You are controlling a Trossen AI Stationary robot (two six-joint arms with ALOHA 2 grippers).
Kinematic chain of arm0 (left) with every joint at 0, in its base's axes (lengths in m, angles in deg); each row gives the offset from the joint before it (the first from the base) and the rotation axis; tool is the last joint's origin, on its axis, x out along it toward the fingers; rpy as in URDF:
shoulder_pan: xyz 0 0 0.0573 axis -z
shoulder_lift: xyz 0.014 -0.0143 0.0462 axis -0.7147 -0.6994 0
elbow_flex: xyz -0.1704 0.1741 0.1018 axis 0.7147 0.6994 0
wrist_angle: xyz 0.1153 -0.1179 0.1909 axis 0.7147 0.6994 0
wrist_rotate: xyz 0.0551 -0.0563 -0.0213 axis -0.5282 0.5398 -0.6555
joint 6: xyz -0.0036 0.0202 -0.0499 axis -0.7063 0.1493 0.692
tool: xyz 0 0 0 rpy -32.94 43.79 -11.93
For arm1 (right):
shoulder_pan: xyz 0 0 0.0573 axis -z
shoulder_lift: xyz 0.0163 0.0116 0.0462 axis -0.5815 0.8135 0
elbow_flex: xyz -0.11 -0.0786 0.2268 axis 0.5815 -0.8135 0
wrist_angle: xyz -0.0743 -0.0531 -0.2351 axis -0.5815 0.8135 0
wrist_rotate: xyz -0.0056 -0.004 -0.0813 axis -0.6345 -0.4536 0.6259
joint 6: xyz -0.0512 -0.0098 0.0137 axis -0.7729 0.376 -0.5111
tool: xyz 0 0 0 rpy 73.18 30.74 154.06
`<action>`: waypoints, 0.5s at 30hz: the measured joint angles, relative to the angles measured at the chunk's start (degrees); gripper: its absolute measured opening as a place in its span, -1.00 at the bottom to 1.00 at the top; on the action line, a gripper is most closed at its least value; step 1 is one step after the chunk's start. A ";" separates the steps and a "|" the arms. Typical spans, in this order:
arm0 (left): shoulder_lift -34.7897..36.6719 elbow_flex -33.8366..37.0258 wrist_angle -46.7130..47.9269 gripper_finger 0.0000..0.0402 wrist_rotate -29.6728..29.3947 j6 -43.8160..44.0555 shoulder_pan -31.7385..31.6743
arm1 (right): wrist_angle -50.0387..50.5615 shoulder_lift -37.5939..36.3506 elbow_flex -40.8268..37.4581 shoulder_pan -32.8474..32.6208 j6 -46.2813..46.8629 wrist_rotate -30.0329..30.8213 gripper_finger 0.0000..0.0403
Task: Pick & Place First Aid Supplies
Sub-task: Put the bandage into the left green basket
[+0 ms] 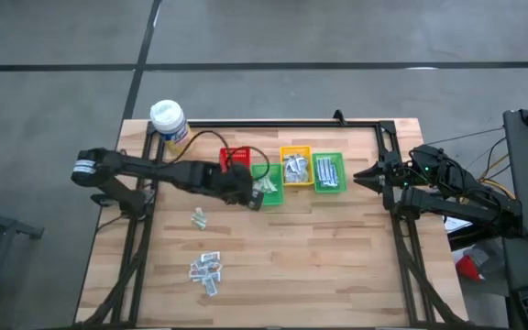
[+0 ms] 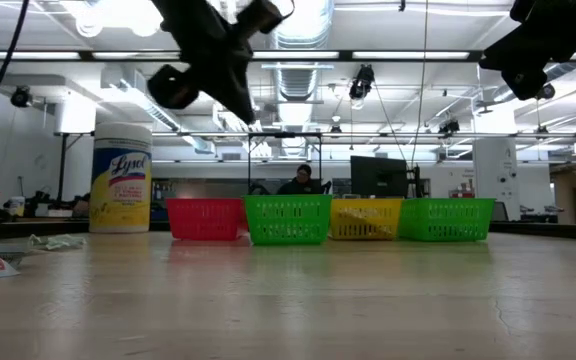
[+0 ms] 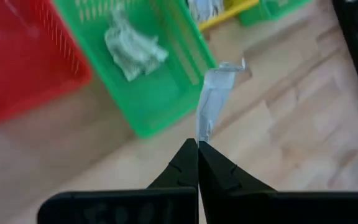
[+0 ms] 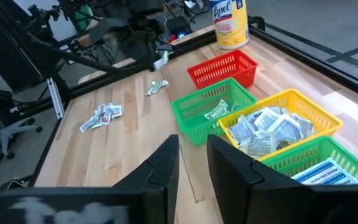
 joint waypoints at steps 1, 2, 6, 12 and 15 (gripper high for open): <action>-0.83 -0.77 -0.14 -1.00 0.00 -1.16 -0.84 | 0.02 0.02 0.00 0.00 -0.01 -0.01 -0.59; -1.82 -1.64 -0.13 -1.00 -0.02 -2.37 -1.64 | 0.01 0.01 0.02 0.00 -0.01 -0.01 -0.58; -6.14 -5.47 -0.27 -1.00 0.02 -6.59 -4.95 | 0.02 0.00 0.00 0.00 -0.02 -0.01 -0.57; -13.45 -10.83 -0.34 -1.00 0.42 -10.86 -9.41 | 0.04 0.01 0.02 0.00 -0.01 -0.01 -0.60; -16.76 -12.23 -0.32 -1.00 1.67 -10.89 -11.38 | 0.04 0.00 -0.01 0.00 -0.02 -0.01 -0.63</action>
